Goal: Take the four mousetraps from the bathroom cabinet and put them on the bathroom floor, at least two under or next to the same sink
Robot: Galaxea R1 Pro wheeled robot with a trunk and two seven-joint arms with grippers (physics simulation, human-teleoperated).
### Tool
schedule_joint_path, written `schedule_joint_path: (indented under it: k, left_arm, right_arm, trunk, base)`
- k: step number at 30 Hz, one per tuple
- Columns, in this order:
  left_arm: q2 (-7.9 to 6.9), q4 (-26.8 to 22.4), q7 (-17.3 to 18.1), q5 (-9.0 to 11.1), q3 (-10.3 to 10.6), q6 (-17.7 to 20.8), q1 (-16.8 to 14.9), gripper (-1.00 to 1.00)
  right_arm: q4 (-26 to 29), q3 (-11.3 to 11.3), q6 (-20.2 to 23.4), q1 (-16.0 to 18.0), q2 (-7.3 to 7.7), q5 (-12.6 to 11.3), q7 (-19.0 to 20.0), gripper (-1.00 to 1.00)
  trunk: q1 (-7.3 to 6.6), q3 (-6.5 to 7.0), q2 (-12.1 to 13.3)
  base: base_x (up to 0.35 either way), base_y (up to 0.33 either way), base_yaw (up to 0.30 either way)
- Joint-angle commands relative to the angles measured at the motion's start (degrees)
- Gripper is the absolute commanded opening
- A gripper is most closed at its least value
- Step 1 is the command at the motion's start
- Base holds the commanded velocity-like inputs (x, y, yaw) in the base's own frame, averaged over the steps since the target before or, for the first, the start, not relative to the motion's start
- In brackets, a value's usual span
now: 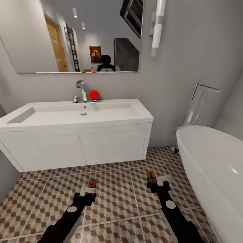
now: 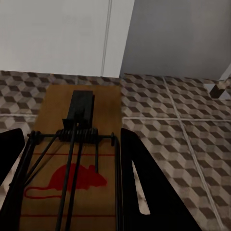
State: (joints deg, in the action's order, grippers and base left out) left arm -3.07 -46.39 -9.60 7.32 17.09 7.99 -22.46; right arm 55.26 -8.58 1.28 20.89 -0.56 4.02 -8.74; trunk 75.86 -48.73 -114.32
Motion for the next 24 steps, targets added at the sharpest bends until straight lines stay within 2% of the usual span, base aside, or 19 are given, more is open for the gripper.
schedule_joint_path:
  k: [1, 24]
  left_arm:
    - [-0.10, -0.08, -0.59, 0.50, 0.40, 0.27, -0.04, -1.00]
    - [0.01, 0.39, -0.59, 0.48, 0.40, 0.27, -0.04, -1.00]
  right_arm:
    - [0.05, -0.12, 0.12, 0.03, 0.02, 0.37, -0.40, -1.00]
    - [0.11, -0.12, 0.12, 0.02, -0.05, 0.37, -0.40, -1.00]
  trunk:
    - [0.22, -0.33, -0.44]
    - [5.27, -6.53, -9.66]
  base:
    - [0.000, 0.000, 0.000]
    - [0.000, 0.000, 0.000]
